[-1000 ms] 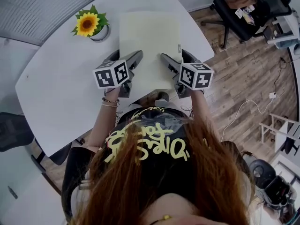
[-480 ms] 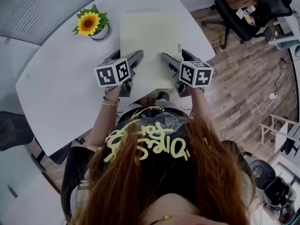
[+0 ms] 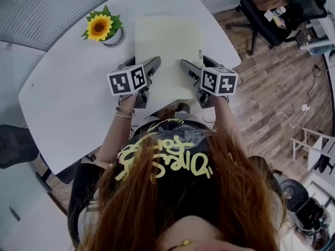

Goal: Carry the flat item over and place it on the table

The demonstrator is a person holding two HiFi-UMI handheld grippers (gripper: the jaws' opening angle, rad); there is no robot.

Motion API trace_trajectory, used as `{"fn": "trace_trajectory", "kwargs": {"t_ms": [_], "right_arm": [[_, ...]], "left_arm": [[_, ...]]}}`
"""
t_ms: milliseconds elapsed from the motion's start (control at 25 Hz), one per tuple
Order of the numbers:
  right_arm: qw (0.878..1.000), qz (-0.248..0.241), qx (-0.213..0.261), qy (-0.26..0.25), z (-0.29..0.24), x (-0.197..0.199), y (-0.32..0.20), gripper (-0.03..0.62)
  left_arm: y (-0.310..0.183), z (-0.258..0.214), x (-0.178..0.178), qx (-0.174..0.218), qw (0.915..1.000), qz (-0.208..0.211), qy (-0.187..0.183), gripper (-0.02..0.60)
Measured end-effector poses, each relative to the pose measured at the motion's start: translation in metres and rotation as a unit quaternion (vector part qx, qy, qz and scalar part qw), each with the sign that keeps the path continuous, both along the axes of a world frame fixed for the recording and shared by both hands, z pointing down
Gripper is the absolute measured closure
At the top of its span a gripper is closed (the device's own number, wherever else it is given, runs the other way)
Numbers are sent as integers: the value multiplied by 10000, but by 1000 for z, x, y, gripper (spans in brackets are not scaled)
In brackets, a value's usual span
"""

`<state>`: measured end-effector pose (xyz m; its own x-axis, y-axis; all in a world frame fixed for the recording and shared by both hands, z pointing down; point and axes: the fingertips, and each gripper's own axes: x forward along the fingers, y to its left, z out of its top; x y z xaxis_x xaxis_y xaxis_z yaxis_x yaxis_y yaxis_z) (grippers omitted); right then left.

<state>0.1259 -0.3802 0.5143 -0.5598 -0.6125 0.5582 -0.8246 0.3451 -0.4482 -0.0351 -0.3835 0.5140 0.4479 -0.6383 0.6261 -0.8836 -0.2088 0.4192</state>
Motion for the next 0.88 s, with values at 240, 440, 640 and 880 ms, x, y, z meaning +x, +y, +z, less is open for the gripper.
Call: {"fn": "trace_trajectory", "kwargs": {"t_ms": [240,440,640,880], "right_arm": [[10000,-12,-64,0,1,0,-2,204],[9999,-22,-132,12,3,1,-1,204],[9999,-71,-149,-40,3,-1,-2,204],[9996,-243,-51,-143,-2,0,-1,204]], "left_arm": [[-1,2,0,-84,10000,-5,-38,156],[-1,3,0,-138,9999,-23,-19,156],[-1,3,0,-164,9999,-28,18,153],[0,-2,-1,-68,9999,-136,-66,147]]}}
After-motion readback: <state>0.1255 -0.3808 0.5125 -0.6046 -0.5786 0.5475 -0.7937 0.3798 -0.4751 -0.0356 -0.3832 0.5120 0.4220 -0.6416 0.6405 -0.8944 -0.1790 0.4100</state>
